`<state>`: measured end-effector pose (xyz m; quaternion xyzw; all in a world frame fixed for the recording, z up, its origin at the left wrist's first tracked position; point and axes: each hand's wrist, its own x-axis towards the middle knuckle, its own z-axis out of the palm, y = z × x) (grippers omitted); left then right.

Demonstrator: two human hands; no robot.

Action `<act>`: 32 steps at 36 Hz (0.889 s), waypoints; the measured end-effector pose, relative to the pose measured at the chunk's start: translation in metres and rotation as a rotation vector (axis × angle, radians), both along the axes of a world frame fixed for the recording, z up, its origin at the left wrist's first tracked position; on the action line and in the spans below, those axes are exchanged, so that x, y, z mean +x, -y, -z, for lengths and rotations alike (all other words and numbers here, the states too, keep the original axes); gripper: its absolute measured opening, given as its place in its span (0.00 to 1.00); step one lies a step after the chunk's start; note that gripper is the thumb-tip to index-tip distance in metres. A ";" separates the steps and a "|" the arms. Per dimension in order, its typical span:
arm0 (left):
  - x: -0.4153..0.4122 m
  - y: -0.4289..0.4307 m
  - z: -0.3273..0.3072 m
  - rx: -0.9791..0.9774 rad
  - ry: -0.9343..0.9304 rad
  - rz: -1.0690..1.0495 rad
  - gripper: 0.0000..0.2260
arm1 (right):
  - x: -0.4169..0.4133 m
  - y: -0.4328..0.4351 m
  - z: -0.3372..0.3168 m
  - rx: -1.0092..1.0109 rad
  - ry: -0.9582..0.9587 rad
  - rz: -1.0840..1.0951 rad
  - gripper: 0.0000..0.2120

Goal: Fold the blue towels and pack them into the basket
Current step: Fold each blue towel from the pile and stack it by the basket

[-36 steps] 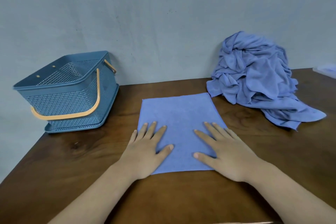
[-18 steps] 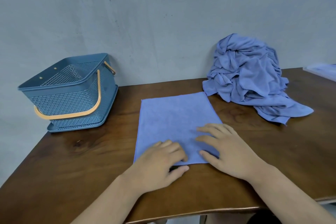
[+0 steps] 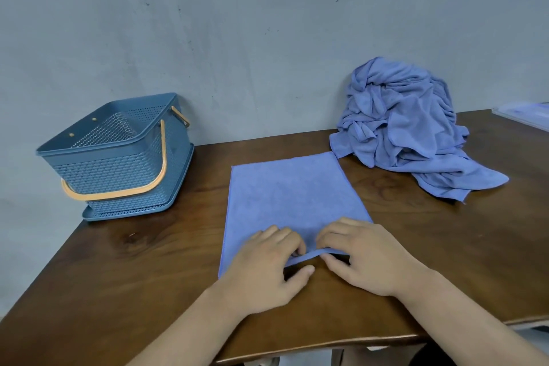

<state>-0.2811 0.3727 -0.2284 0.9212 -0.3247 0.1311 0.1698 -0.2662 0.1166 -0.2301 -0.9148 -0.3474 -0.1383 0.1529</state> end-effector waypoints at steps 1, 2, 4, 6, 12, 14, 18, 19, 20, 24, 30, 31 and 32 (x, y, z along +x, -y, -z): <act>0.000 0.003 0.001 0.013 0.016 -0.017 0.11 | 0.000 0.000 0.000 0.002 -0.003 0.003 0.07; 0.000 0.006 0.003 0.023 0.034 -0.031 0.12 | 0.000 0.001 0.000 0.004 -0.008 0.005 0.08; 0.000 0.008 0.007 0.017 0.068 -0.052 0.10 | 0.000 0.003 0.000 0.003 -0.020 0.002 0.08; 0.001 0.000 0.010 0.000 0.087 -0.093 0.07 | 0.002 0.008 0.001 0.011 -0.042 0.024 0.09; -0.004 -0.060 0.007 -0.044 -0.055 -0.202 0.09 | -0.004 0.053 0.011 0.170 -0.138 0.220 0.13; -0.008 -0.077 0.006 -0.072 -0.100 -0.223 0.10 | -0.007 0.061 0.013 0.236 -0.197 0.263 0.16; -0.022 -0.092 0.003 -0.271 -0.221 -0.278 0.11 | -0.013 0.060 0.004 0.444 -0.334 0.298 0.13; -0.026 -0.093 0.000 -0.330 -0.252 -0.295 0.10 | -0.016 0.058 -0.002 0.493 -0.356 0.294 0.11; -0.029 -0.092 -0.003 -0.381 -0.275 -0.314 0.09 | -0.019 0.057 -0.007 0.532 -0.376 0.291 0.10; -0.039 -0.092 -0.010 -0.436 -0.310 -0.350 0.08 | -0.028 0.054 -0.018 0.608 -0.419 0.290 0.10; -0.045 -0.088 -0.018 -0.494 -0.331 -0.348 0.06 | -0.037 0.052 -0.028 0.684 -0.487 0.271 0.08; -0.045 -0.087 -0.020 -0.529 -0.342 -0.348 0.06 | -0.037 0.051 -0.031 0.712 -0.499 0.261 0.08; -0.044 -0.086 -0.022 -0.562 -0.360 -0.347 0.05 | -0.036 0.050 -0.032 0.745 -0.511 0.253 0.08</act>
